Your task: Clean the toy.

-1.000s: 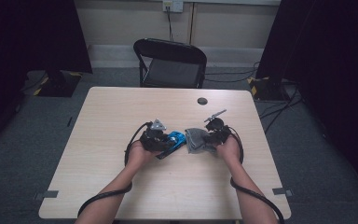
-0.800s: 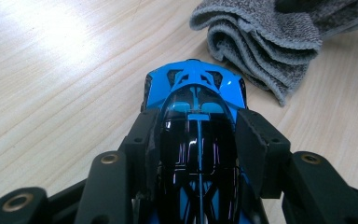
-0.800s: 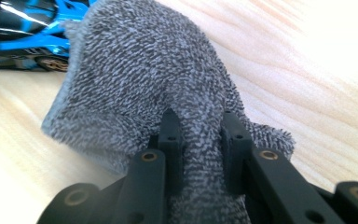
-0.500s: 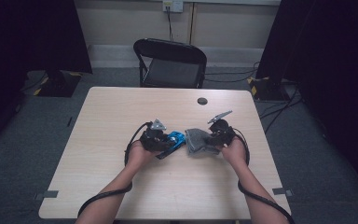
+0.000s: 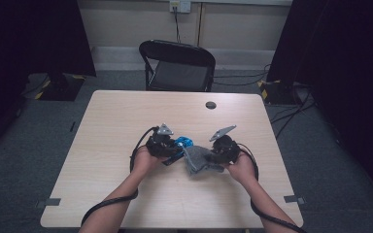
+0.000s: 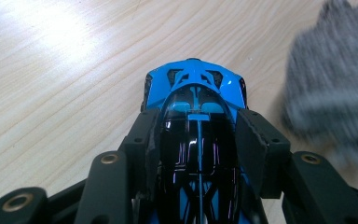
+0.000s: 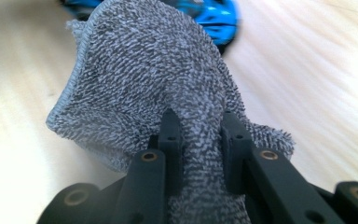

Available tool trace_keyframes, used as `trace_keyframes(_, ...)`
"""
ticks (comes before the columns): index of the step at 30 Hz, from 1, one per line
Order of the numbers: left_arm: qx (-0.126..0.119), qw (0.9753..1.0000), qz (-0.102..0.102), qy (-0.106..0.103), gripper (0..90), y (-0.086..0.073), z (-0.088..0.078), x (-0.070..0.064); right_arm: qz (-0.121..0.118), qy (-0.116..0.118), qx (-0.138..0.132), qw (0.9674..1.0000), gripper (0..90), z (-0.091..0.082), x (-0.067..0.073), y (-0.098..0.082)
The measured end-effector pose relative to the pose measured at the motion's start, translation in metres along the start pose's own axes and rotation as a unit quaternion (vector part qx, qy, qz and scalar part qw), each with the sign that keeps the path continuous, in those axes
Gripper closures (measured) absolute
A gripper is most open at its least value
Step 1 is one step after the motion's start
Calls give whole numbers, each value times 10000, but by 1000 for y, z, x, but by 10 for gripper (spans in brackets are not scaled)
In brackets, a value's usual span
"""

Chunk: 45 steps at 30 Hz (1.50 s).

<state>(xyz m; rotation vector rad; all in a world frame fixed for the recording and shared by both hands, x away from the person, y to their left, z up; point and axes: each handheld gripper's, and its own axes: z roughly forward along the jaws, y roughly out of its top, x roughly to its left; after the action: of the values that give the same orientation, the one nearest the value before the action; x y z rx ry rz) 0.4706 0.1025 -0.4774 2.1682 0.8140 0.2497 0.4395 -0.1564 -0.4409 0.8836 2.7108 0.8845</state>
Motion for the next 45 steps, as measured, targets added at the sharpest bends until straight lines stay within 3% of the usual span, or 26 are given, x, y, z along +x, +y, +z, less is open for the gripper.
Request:
trace_keyframes(9, -17, 10000, -27, 0, 517, 0, 0, 0, -606, 348, 130, 9975, 740, 17, 42, 14)
trace_keyframes(18, -40, 9999, -110, -15, 517, 0, 0, 0, -1021, 413, 338, 9933, 739, 42, 65, 26)
trace_keyframes(21, -45, 9999, -104, -17, 517, 0, 0, 0, -1034, 408, 400, 9930, 738, 50, 66, 29)
trace_keyframes(22, -142, 9997, -219, -10, 517, -1, 1, -1, -1035, 382, 406, 9931, 738, 52, 66, 29)
trace_keyframes(23, -49, 9999, -102, -9, 517, 0, 0, 0, -1003, 374, 415, 9934, 737, 53, 66, 30)
trace_keyframes(27, -23, 10000, -51, 17, 517, 0, 0, 1, -1013, 307, 457, 9933, 734, 58, 64, 34)
trace_keyframes(28, -83, 9999, -117, 16, 516, -1, 0, 0, -1011, 321, 450, 9933, 733, 59, 64, 35)
trace_keyframes(38, -78, 9999, -107, -5, 517, -1, 0, 0, -870, 299, 452, 9947, 731, 61, 56, 37)
trace_keyframes(45, -97, 9998, -143, -9, 517, -2, 0, 0, -809, 158, 495, 9954, 731, 59, 47, 36)
